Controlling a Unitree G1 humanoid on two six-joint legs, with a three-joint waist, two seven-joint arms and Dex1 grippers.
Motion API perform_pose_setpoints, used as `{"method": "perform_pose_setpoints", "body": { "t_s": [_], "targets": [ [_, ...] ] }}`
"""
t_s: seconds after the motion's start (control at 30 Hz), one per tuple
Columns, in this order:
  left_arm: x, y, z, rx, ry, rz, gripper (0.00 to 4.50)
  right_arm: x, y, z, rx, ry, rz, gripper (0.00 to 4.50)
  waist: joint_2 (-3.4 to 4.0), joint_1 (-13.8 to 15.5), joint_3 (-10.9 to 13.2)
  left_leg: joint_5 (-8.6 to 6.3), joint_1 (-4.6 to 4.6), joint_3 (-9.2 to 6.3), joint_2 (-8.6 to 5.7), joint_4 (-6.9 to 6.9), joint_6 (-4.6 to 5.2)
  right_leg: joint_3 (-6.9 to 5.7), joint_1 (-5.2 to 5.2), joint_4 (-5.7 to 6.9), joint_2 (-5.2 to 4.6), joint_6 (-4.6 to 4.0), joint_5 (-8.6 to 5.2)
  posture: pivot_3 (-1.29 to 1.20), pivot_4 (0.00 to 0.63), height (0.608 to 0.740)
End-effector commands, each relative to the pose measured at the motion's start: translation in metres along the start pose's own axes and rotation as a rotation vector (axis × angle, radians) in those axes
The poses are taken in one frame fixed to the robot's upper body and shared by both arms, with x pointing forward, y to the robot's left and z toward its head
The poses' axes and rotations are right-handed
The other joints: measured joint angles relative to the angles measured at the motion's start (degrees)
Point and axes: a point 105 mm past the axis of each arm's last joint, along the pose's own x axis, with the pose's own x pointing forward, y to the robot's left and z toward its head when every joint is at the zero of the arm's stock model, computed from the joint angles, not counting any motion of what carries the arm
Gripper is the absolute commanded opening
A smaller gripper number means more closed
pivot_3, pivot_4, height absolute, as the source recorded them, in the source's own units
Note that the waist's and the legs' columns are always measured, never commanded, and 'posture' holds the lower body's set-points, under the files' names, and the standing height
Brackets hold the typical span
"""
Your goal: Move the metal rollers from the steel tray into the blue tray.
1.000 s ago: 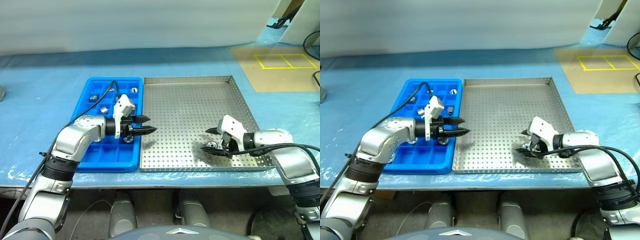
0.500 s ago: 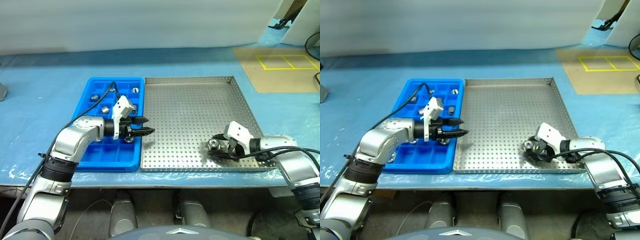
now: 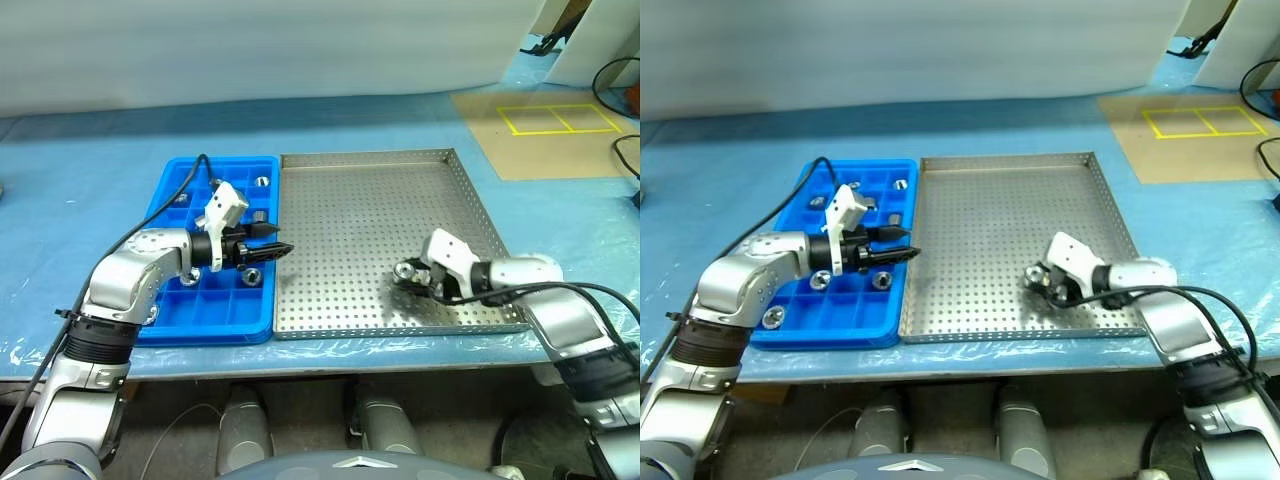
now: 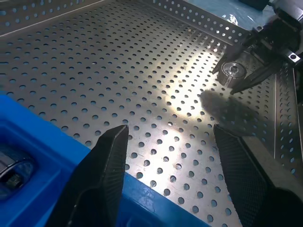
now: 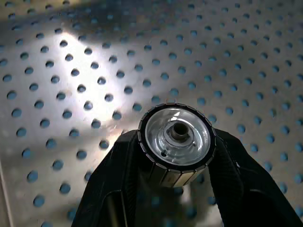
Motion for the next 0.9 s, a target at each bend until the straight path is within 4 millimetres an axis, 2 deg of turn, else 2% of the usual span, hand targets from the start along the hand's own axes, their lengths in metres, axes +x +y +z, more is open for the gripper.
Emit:
{"method": "perform_pose_setpoints", "body": {
  "t_s": [0.03,0.1,0.2,0.4,0.5,0.67,0.9],
  "targets": [
    [-0.022,-0.004,0.018,0.081,-0.020,0.010,3.02,0.025,-0.007,0.063,-0.088,-0.199,0.019,1.72,0.01,0.0,0.0,0.00,-0.03,-0.01,0.00,-0.01,-0.01,0.00,-0.08,0.04,0.01,-0.05,0.03,-0.08,0.150,0.740],
    [-0.035,0.004,0.022,0.092,-0.020,0.065,3.02,0.045,-0.002,0.089,-0.126,-0.268,0.077,1.72,0.01,0.3,0.0,0.02,-0.07,-0.01,0.02,-0.11,-0.03,-0.02,-0.20,0.08,0.03,-0.41,0.22,-0.06,0.150,0.740],
    [-0.055,0.012,0.027,0.106,-0.022,0.140,3.02,0.068,0.009,0.118,-0.177,-0.338,0.167,1.72,0.02,1.2,0.0,0.03,-0.28,-0.04,0.03,-0.16,-0.05,-0.12,-0.29,0.02,0.00,-0.51,0.23,-0.01,0.150,0.740],
    [-0.085,0.020,0.032,0.109,-0.027,0.276,3.02,0.105,0.029,0.164,-0.247,-0.438,0.282,1.72,0.00,2.7,0.0,0.00,-0.54,-0.16,0.00,-0.14,-0.01,-0.42,-0.32,-0.11,-0.16,-0.53,0.22,0.11,0.150,0.740],
    [-0.106,0.019,0.026,0.088,-0.019,0.366,3.02,0.124,0.052,0.181,-0.296,-0.474,0.379,1.72,-0.01,3.1,0.0,0.01,-0.52,-0.23,0.06,-0.14,-0.04,-0.49,-0.33,-0.04,-0.15,-0.57,0.21,0.18,0.150,0.740],
    [-0.132,0.014,0.015,0.044,-0.017,0.474,3.02,0.137,0.077,0.194,-0.260,-0.507,0.506,1.72,-0.06,4.4,0.0,0.04,-0.55,-0.37,0.09,-0.19,-0.10,-0.63,-0.30,-0.01,-0.15,-0.64,0.16,0.26,0.150,0.740],
    [-0.134,-0.003,0.008,0.020,-0.014,0.492,3.02,0.156,0.110,0.185,-0.233,-0.459,0.631,1.72,-0.09,6.5,0.0,0.03,-0.52,-0.45,0.12,-0.20,-0.10,-0.69,-0.25,0.02,-0.17,-0.63,0.16,0.31,0.150,0.740]
  ]
}}
